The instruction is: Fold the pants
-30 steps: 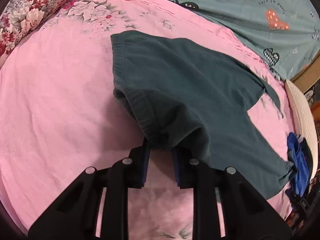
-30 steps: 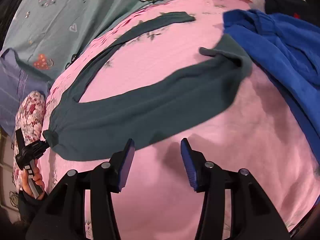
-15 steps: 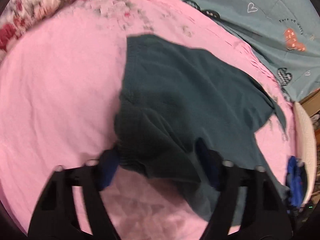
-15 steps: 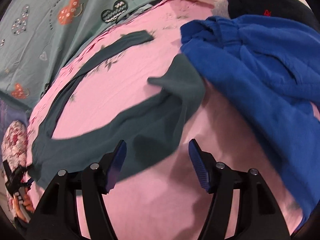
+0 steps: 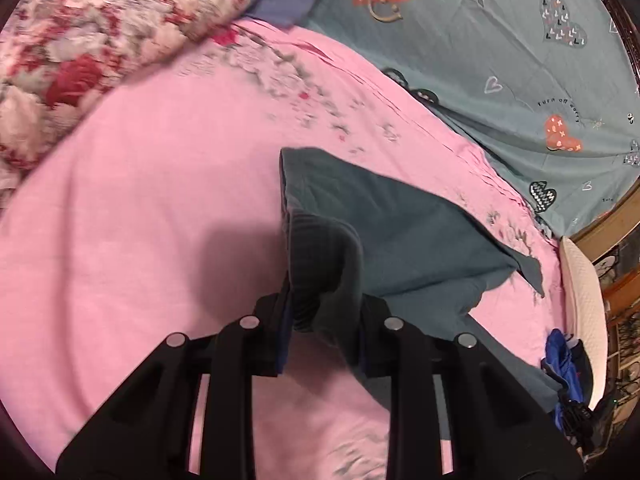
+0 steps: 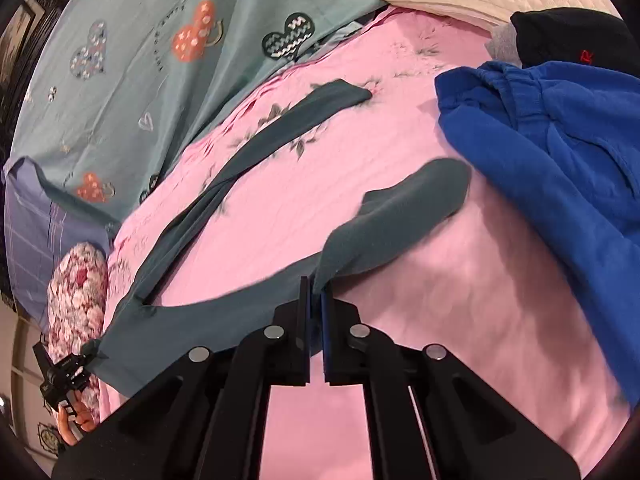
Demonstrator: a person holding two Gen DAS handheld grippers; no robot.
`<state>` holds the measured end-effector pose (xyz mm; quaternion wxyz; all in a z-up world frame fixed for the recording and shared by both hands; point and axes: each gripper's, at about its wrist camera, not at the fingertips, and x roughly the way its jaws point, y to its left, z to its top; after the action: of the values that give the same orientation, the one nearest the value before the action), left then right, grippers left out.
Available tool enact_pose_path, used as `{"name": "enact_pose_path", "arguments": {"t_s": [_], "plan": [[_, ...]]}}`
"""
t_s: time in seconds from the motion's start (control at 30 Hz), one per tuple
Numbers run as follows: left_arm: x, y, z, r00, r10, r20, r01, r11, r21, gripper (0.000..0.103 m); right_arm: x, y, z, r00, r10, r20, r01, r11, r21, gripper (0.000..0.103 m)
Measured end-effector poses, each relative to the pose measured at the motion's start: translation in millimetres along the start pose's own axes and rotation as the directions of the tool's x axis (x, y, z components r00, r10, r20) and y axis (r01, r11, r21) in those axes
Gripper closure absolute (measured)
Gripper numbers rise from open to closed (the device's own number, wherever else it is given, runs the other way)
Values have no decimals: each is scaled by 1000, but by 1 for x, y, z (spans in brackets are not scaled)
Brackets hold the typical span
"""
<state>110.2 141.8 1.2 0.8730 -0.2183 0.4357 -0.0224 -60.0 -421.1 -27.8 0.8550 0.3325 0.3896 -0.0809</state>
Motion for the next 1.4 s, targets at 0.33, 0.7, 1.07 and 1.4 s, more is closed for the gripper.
{"name": "enact_pose_path", "arguments": {"t_s": [0.33,0.7,1.07,1.4], "plan": [[-24,90,-42,982,184,-41,-186,982,-44,53,-29,3,-86,976,-220,9,219,968,-121,82],[-69,3,-72,973,158,165,-194,953,231,23,30,70,-71,818,-524,236,566,663,-490,41],[11,7,-71,976,216,-32,-202,947,249,23,-62,-75,-62,857,-510,75,508,860,45,69],[-3,-14,-58,983,182,24,-181,945,273,18,21,34,81,985,-136,109,151,977,-150,27]]}}
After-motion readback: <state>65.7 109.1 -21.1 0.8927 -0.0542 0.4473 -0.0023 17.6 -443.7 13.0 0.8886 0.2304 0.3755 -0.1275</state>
